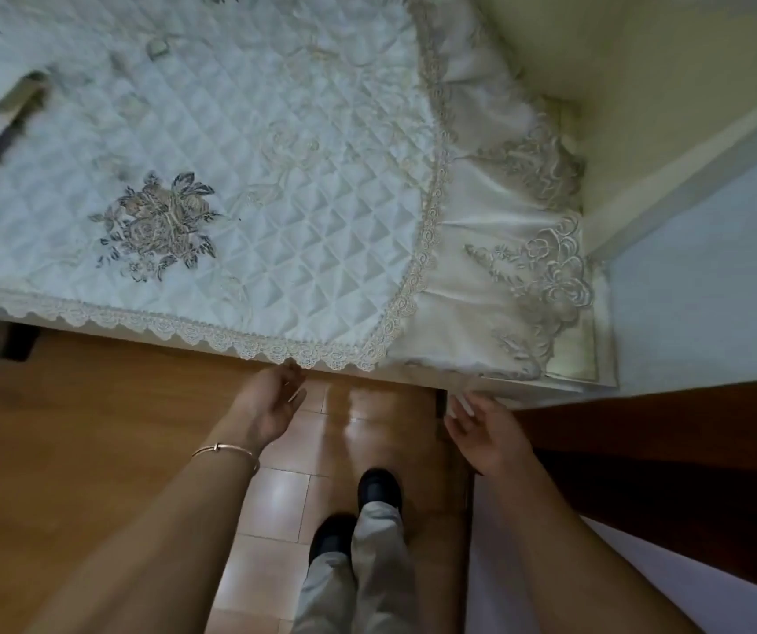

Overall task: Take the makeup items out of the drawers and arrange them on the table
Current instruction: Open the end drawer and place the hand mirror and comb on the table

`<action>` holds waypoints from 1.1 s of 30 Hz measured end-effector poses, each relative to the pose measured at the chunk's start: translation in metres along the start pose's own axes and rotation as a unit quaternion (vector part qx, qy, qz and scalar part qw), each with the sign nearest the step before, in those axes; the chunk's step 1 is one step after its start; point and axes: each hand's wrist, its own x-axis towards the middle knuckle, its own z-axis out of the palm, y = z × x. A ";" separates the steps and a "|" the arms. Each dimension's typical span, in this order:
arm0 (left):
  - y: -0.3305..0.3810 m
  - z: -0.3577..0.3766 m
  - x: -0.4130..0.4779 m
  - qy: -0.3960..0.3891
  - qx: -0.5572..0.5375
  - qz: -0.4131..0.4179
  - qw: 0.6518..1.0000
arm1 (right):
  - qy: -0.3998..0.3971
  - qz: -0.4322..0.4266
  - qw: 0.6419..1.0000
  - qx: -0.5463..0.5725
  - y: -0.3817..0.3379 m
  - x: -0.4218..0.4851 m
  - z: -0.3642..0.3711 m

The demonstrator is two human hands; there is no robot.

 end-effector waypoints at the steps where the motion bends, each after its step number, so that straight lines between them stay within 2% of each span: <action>1: 0.000 -0.001 0.004 0.003 -0.011 -0.001 1.000 | 0.000 0.002 1.000 -0.001 -0.001 0.002 0.000; 7: -0.013 -0.025 0.016 -0.012 -0.053 -0.022 0.998 | 0.011 -0.002 0.999 -0.032 0.007 -0.008 -0.011; 11: -0.031 -0.047 -0.018 -0.035 -0.007 -0.019 0.999 | 0.022 0.001 0.999 -0.049 0.030 -0.030 -0.029; 14: -0.044 -0.070 -0.056 -0.014 0.046 0.018 0.999 | 0.040 -0.029 0.986 -0.162 0.049 -0.066 -0.041; 16: -0.045 -0.086 -0.088 0.044 0.086 0.115 0.989 | 0.071 -0.127 0.940 -0.307 0.061 -0.100 -0.047; 18: -0.039 -0.095 -0.123 0.109 0.162 0.252 0.948 | 0.060 -0.268 0.873 -0.404 0.064 -0.136 -0.047; 19: -0.034 -0.096 -0.135 0.124 0.226 0.322 0.911 | 0.045 -0.328 0.837 -0.436 0.062 -0.147 -0.044; 21: -0.022 -0.091 -0.141 0.099 0.375 0.431 0.815 | 0.039 -0.430 0.743 -0.511 0.050 -0.155 -0.036; 22: -0.017 -0.086 -0.138 0.070 0.442 0.458 0.768 | 0.049 -0.466 0.693 -0.548 0.043 -0.152 -0.032; 23: -0.013 -0.081 -0.130 0.048 0.489 0.459 0.740 | 0.064 -0.486 0.648 -0.583 0.036 -0.146 -0.028; 24: -0.010 -0.077 -0.123 0.038 0.511 0.440 0.738 | 0.085 -0.480 0.618 -0.618 0.030 -0.137 -0.026; 27: -0.007 -0.071 -0.111 0.053 0.477 0.364 0.798 | 0.133 -0.382 0.563 -0.720 0.020 -0.120 -0.026; 28: -0.008 -0.072 -0.112 0.056 0.476 0.362 0.799 | 0.125 -0.372 0.553 -0.735 0.021 -0.119 -0.029; 33: -0.017 -0.088 -0.123 0.051 0.496 0.371 0.783 | 0.093 -0.381 0.572 -0.720 0.036 -0.132 -0.046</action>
